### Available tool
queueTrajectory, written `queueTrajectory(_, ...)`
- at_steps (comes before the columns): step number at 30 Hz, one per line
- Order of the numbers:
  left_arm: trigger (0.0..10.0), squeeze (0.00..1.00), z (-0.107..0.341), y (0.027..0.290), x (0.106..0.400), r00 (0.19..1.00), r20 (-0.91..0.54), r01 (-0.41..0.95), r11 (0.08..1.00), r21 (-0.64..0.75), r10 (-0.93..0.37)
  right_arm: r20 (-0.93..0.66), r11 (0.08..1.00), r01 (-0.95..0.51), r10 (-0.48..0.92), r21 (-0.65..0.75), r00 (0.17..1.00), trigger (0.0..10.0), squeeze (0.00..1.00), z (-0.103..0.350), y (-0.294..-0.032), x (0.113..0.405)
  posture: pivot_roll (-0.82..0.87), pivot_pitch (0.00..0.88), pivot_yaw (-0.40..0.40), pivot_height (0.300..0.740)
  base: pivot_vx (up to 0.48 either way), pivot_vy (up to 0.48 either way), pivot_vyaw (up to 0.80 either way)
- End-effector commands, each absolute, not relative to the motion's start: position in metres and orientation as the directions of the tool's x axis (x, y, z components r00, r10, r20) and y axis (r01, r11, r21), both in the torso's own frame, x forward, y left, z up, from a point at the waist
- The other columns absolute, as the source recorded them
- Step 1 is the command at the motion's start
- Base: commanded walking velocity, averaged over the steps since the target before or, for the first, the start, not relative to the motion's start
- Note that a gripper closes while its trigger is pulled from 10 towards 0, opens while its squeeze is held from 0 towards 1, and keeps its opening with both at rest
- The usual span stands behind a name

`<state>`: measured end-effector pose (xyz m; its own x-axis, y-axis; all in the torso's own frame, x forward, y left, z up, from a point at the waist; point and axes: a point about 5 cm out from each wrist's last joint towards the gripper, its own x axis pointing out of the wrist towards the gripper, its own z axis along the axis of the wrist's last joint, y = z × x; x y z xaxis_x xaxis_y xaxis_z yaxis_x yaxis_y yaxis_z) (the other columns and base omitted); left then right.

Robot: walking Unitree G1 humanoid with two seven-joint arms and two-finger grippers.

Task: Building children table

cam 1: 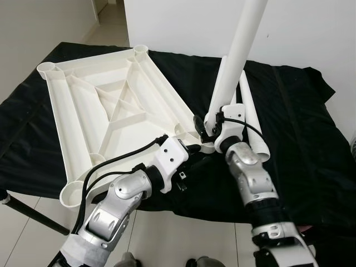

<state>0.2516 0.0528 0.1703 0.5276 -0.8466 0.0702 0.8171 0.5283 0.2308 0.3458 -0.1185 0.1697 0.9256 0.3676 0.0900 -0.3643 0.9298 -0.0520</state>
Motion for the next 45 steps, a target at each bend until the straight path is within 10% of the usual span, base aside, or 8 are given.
queueTrajectory(1,10.0,0.0,0.171,0.054,0.252,0.504,0.065,0.83,0.504,0.239,-0.861,0.091,0.89,-0.448,0.455,-0.084,0.886,10.0,0.0,0.169,-0.114,0.346,-0.05,0.063,0.011,0.74,0.0,0.0,0.0)
queueTrajectory(17,10.0,0.0,0.169,0.054,0.251,0.5,0.056,0.834,0.498,0.238,-0.864,0.049,0.753,-0.636,0.651,-0.17,0.757,8.7,0.0,0.164,-0.119,0.353,-0.04,0.06,0.012,0.74,0.0,0.0,0.0)
queueTrajectory(18,10.0,0.0,0.167,0.054,0.251,0.501,0.052,0.835,0.498,0.234,-0.864,0.045,0.749,-0.639,0.654,-0.174,0.755,1.1,0.0,0.163,-0.121,0.354,-0.04,0.06,0.012,0.74,0.0,0.0,0.0)
queueTrajectory(19,10.0,0.0,0.166,0.054,0.25,0.501,0.049,0.836,0.498,0.231,-0.864,0.038,0.748,-0.639,0.654,-0.178,0.755,0.0,0.0,0.162,-0.123,0.354,-0.04,0.057,0.012,0.74,0.0,0.0,0.0)
queueTrajectory(29,10.0,0.0,0.166,0.053,0.248,0.494,0.046,0.84,0.49,0.231,-0.868,0.014,0.754,-0.638,0.648,-0.16,0.762,0.0,0.0,0.152,-0.13,0.355,-0.04,0.055,0.011,0.74,0.0,0.0,0.0)
queueTrajectory(31,10.0,0.0,0.166,0.052,0.248,0.49,0.046,0.843,0.487,0.23,-0.871,0.008,0.766,-0.624,0.632,-0.153,0.775,3.5,0.0,0.15,-0.13,0.355,-0.04,0.055,0.011,0.74,0.0,0.0,0.0)
queueTrajectory(32,10.0,0.0,0.166,0.052,0.247,0.488,0.046,0.844,0.485,0.23,-0.872,0.007,0.777,-0.613,0.62,-0.139,0.784,10.0,0.0,0.149,-0.13,0.355,-0.04,0.051,0.008,0.74,0.0,0.0,0.0)
queueTrajectory(45,10.0,0.0,0.165,0.049,0.246,0.481,0.049,0.847,0.479,0.229,-0.875,0.0,0.937,-0.346,0.347,-0.052,0.938,10.0,0.0,0.145,-0.131,0.359,-0.04,0.043,-0.002,0.74,0.0,0.0,0.0)
